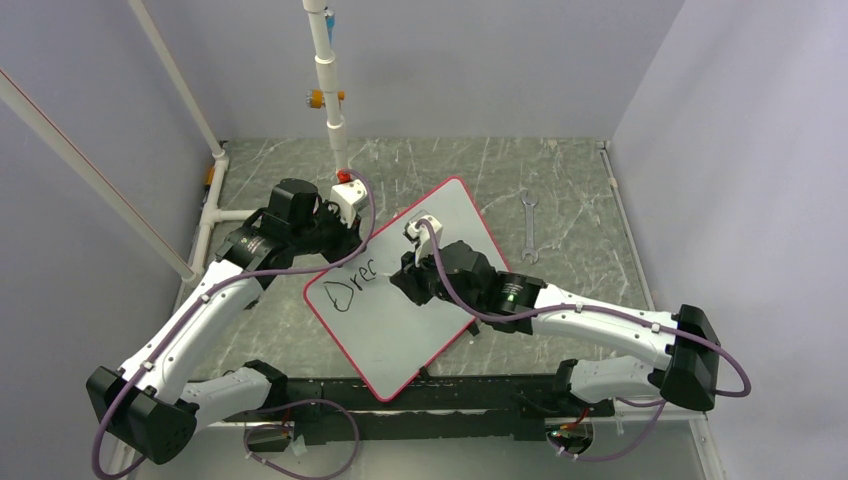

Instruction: Write a sentence on the whiteboard

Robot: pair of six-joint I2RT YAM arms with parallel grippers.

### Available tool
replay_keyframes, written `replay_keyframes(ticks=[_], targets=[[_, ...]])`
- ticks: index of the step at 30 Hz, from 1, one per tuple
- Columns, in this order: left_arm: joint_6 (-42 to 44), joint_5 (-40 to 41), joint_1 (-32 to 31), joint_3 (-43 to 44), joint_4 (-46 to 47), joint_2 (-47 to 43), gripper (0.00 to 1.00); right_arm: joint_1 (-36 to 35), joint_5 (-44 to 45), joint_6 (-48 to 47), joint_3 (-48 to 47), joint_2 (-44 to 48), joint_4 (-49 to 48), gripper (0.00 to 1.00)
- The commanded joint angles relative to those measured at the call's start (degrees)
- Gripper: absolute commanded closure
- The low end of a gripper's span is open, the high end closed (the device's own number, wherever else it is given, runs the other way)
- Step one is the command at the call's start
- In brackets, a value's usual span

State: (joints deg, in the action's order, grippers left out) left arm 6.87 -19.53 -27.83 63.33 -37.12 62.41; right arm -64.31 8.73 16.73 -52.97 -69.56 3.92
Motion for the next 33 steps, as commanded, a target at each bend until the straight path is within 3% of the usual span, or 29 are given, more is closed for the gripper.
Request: replay_keyframes(ticks=[1, 16, 33], targets=[[0.7, -3.1, -0.5, 0.4, 2.2, -1.5, 1.00, 0.2, 3.5, -0.6, -3.7, -1.0, 0.2, 1.00], [0.7, -3.3, -0.5, 0.3, 2.1, -1.7, 1.00, 0.1, 4.5, -1.7, -7.0, -3.4, 0.5, 1.00], [0.8, -2.5, -0.5, 0.3, 2.1, -1.7, 1.00, 0.2, 3.3, 0.2, -2.0, 0.2, 1.4, 1.00]])
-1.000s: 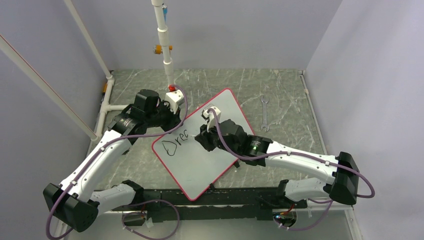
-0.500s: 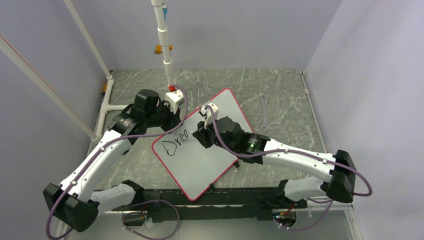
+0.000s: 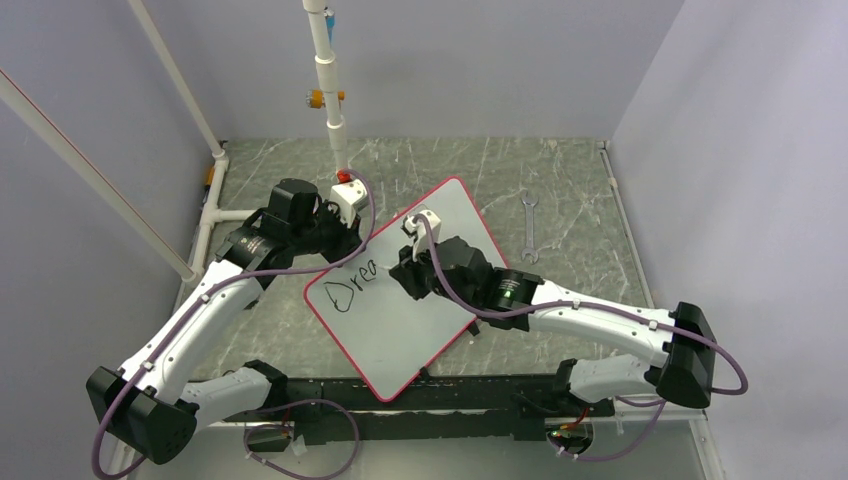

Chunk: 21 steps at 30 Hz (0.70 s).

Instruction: Write a sentence on the whiteboard

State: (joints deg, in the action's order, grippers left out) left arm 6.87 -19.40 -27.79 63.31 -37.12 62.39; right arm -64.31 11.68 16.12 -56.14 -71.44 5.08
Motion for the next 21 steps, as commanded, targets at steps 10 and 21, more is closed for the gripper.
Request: replay_keyframes(ticks=[10, 21], targets=[[0.8, -2.5, -0.6, 0.4, 2.1, -1.5, 1.00, 0.2, 1.0, 1.7, 2.8, 4.3, 1.2, 1.00], [-2.6, -4.6, -0.6, 0.8, 2.5, -1.0, 1.00, 0.2, 3.6, 1.2, 2.5, 8.6, 1.5, 1.00]])
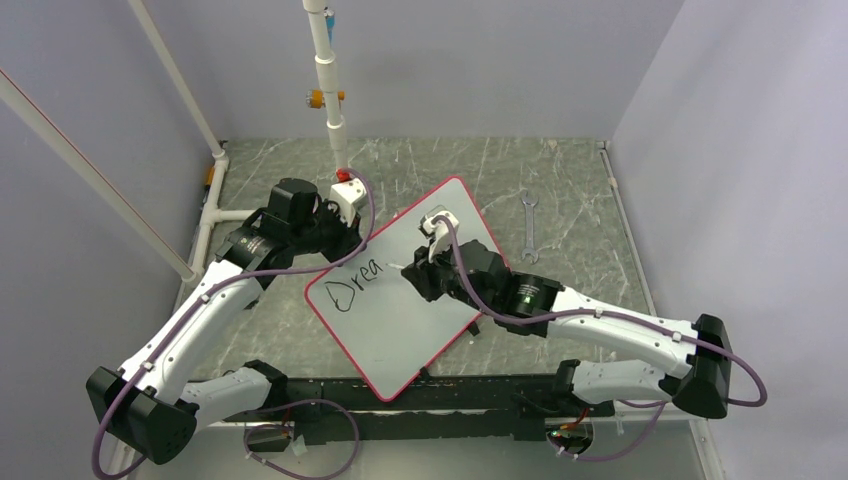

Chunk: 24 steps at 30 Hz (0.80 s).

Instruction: Write a sentence on the whiteboard

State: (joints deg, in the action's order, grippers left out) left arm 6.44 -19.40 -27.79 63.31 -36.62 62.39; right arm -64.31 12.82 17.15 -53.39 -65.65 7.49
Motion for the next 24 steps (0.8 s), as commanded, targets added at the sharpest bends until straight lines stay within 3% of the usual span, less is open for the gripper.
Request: replay_keyframes(ticks=[1, 24], targets=[[-2.6, -4.8, -0.5, 0.9, 1.8, -0.8, 1.00, 0.2, 2.8, 0.3, -0.1, 3.4, -0.7, 1.00], [-4.2, 0.1, 0.3, -0.8, 0.1, 2.6, 1.00, 0.2, 7.6, 0.7, 5.4, 15.0, 2.0, 1.00]])
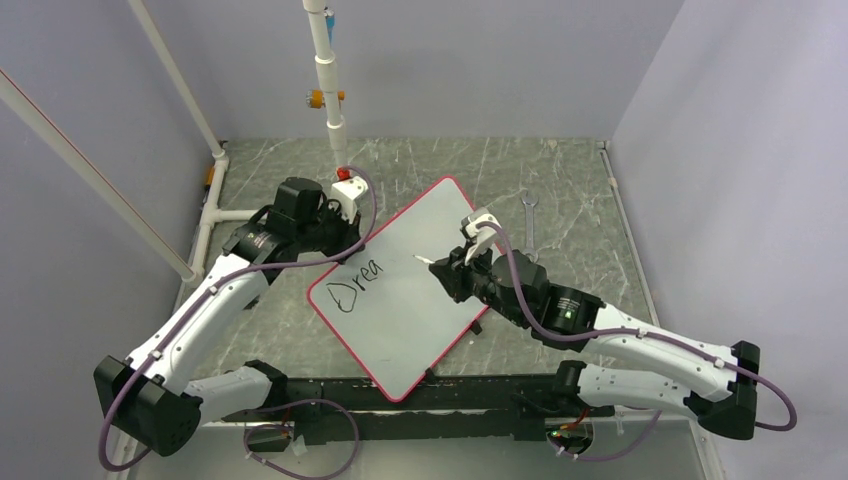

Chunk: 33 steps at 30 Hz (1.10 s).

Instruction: Write a sentence on the whiteboard

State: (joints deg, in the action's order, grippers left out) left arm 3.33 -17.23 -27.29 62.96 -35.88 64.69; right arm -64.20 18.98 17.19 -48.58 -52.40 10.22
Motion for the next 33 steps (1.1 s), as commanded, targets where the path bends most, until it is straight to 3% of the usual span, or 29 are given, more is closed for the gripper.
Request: replay_keyframes(ticks=[1, 17, 33], targets=[[-1.0, -1.9, -0.2, -0.5, -0.6, 0.3, 1.00, 0.1, 1.5, 0.7, 0.7, 2.1, -0.7, 1.00], [-0.7, -0.4, -0.1, 0.8, -0.7, 1.2, 1.00, 0.0, 2.1, 1.0, 2.0, 4.2, -0.2, 1.00], [-1.0, -1.5, 0.5, 3.3, 0.2, 2.6, 0.80, 0.0, 2.4, 0.9, 2.1, 4.7, 0.2, 1.00]])
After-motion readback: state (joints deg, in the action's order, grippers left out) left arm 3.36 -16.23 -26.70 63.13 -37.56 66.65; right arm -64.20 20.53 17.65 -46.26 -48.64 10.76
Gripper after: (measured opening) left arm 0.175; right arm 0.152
